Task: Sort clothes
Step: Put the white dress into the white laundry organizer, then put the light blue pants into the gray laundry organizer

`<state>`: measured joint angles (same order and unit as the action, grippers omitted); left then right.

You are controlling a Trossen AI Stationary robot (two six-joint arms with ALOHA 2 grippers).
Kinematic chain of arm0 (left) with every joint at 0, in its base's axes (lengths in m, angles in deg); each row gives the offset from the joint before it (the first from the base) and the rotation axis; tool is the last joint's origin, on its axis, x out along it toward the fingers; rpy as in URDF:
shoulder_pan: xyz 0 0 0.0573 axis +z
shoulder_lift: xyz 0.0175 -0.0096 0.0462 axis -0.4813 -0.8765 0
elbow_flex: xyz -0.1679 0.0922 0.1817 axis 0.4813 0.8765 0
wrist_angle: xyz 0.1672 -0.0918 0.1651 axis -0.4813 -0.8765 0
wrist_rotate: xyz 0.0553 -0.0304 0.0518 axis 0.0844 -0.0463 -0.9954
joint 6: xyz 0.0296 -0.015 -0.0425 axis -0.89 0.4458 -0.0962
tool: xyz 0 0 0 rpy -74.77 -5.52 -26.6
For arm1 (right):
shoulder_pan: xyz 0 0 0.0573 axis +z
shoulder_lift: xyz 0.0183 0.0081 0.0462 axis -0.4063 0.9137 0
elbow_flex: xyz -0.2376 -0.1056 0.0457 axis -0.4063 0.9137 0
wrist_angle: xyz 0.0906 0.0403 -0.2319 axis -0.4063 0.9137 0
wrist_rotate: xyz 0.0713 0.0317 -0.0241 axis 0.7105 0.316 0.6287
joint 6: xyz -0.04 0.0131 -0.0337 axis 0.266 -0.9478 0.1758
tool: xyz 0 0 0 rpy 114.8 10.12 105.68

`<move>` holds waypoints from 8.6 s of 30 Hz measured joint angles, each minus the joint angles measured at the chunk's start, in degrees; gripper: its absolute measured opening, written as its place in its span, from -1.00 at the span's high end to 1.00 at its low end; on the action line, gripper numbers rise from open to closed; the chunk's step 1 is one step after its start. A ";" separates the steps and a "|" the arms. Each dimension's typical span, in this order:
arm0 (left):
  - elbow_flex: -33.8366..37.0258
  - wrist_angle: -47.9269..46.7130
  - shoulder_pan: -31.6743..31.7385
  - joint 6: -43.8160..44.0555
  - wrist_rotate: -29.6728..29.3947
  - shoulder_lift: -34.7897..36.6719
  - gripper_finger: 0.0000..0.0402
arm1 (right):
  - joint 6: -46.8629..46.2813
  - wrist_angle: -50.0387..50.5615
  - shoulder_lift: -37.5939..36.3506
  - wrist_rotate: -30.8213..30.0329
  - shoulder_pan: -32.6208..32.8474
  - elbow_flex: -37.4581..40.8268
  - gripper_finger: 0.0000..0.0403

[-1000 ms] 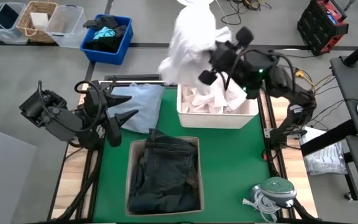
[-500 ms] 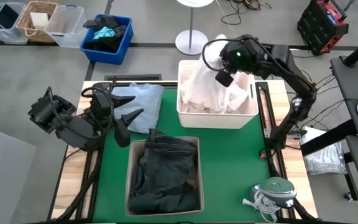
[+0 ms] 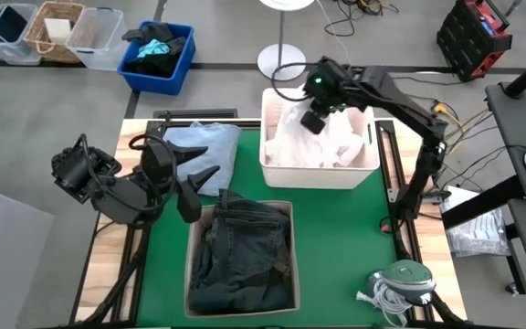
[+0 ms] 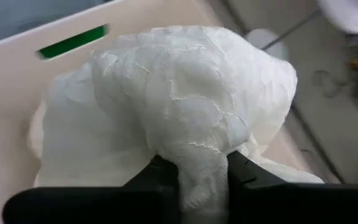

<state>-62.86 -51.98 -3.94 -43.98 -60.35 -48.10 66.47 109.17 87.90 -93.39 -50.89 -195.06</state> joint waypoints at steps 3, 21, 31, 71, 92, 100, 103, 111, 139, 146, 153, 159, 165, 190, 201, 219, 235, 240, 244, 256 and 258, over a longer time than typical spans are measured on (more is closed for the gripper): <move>0.00 0.75 0.00 -0.02 0.01 0.00 0.00 | 0.13 -3.67 0.61 3.22 -0.22 5.44 0.75; 0.00 1.37 0.00 0.38 0.03 -0.04 0.00 | -1.85 -16.27 0.82 10.43 -1.64 25.99 0.49; 0.00 1.37 3.36 5.61 0.83 -0.04 0.00 | -2.34 -11.97 0.47 10.89 -1.64 16.79 -0.21; 34.44 -16.43 76.41 -10.70 59.37 -1.27 0.00 | -5.67 -10.23 -8.35 14.03 -1.60 1.26 -0.75; 66.60 2.14 87.29 -12.46 54.11 -1.16 0.00 | -13.51 -10.03 -8.40 14.01 -1.46 1.28 -0.75; 72.41 14.31 88.33 -18.41 53.91 -1.11 0.00 | -14.15 -10.76 -8.38 14.00 -1.46 1.28 -0.75; 74.00 17.15 88.32 -19.22 54.02 -1.82 0.08 | -14.16 -11.90 -8.38 14.00 -1.46 1.28 -0.75; 76.73 20.06 88.32 -20.61 56.20 -5.47 0.91 | -14.93 -12.44 -8.34 13.99 -1.46 1.28 -0.75; 48.32 3.61 79.19 -17.83 57.65 19.51 1.00 | -14.55 -22.17 -7.80 18.75 -1.46 1.34 -0.75; 30.58 2.40 72.24 -19.57 49.04 18.37 1.00 | -11.39 -31.22 -6.04 23.98 0.30 1.34 -0.75; 18.97 2.56 66.89 -21.96 46.79 14.95 1.00 | -9.55 -36.33 -4.35 23.98 2.51 1.34 -0.75; 11.65 2.56 62.76 -23.14 47.00 12.03 1.00 | -9.53 -39.37 -3.15 24.00 3.08 1.34 -0.75; 3.93 3.08 59.45 -25.43 47.04 8.73 1.00 | -8.31 -39.19 -2.46 24.06 3.19 1.34 -0.75; -0.76 22.23 57.04 -27.56 58.14 7.67 1.00 | 0.31 -40.13 -2.39 15.76 3.04 2.65 -0.75; -0.76 25.49 54.05 -26.48 63.75 7.56 1.00 | 4.92 -45.17 4.01 43.09 0.81 2.76 -0.74; -0.76 21.89 53.75 -24.62 49.92 6.62 0.90 | -2.42 -55.79 4.56 58.65 4.45 2.74 0.89; -0.87 7.09 53.79 -36.48 47.28 7.43 -0.23 | -14.19 -70.46 0.13 58.46 4.94 2.74 0.95; -0.85 1.25 53.77 -41.60 44.38 7.41 -0.49 | -17.46 -76.25 -0.53 58.36 4.92 2.74 0.95; -0.81 -1.71 53.81 -46.56 34.62 7.43 -0.58 | -16.12 -79.20 -1.41 56.66 4.94 2.74 0.95; -0.76 -5.40 53.51 -42.08 60.61 9.13 -0.61 | -10.08 -82.19 -2.15 22.69 4.79 1.87 0.95; -0.76 -8.15 53.51 -40.72 60.66 9.50 -0.61 | -9.22 -83.78 -2.15 20.18 4.79 1.44 0.95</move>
<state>-63.63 -60.13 49.57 -84.70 0.31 -38.60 57.25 25.39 85.75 -73.20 -46.10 -193.62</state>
